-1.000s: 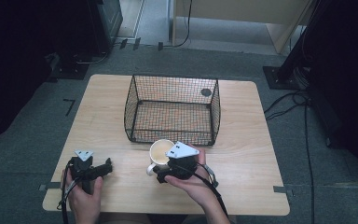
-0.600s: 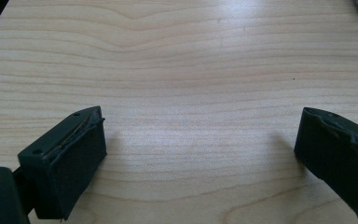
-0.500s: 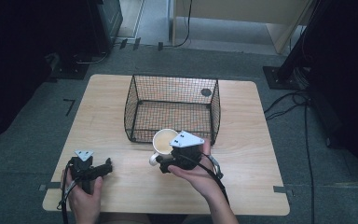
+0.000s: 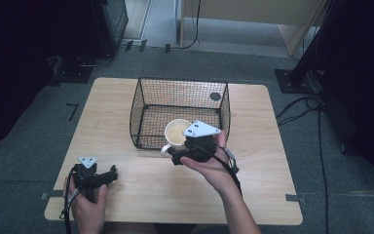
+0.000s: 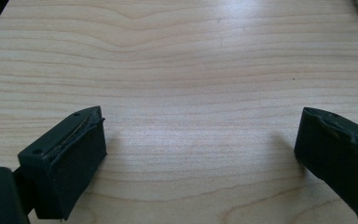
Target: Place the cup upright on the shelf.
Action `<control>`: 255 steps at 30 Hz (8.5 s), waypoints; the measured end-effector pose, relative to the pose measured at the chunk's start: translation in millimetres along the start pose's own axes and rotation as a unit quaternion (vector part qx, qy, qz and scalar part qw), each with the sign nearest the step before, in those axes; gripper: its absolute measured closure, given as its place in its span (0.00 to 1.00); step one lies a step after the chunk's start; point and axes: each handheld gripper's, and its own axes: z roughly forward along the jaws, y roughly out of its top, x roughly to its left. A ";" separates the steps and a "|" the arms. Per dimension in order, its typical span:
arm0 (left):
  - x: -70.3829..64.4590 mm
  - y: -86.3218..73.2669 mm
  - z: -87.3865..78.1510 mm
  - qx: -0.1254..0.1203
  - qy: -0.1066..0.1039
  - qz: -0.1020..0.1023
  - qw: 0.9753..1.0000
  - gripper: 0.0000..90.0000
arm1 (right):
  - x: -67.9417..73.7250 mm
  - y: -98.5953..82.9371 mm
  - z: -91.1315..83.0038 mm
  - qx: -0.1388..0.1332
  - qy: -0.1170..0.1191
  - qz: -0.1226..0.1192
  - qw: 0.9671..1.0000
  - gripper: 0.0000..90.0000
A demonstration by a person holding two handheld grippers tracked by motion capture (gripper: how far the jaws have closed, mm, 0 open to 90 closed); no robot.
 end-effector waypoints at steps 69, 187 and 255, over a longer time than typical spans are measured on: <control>0.0 0.0 -0.1 0.001 0.000 0.000 1.000 0.02 | -120.1 23.7 120.0 0.005 -0.019 0.042 0.999 0.09; -0.2 -0.1 -0.1 0.000 0.000 -0.001 1.000 0.02 | -82.3 -49.2 -38.1 0.030 -0.070 0.015 0.997 0.00; 0.2 -0.3 -0.1 0.000 0.000 0.002 1.000 0.02 | -144.5 -246.2 -103.8 0.106 -0.184 0.164 0.963 0.01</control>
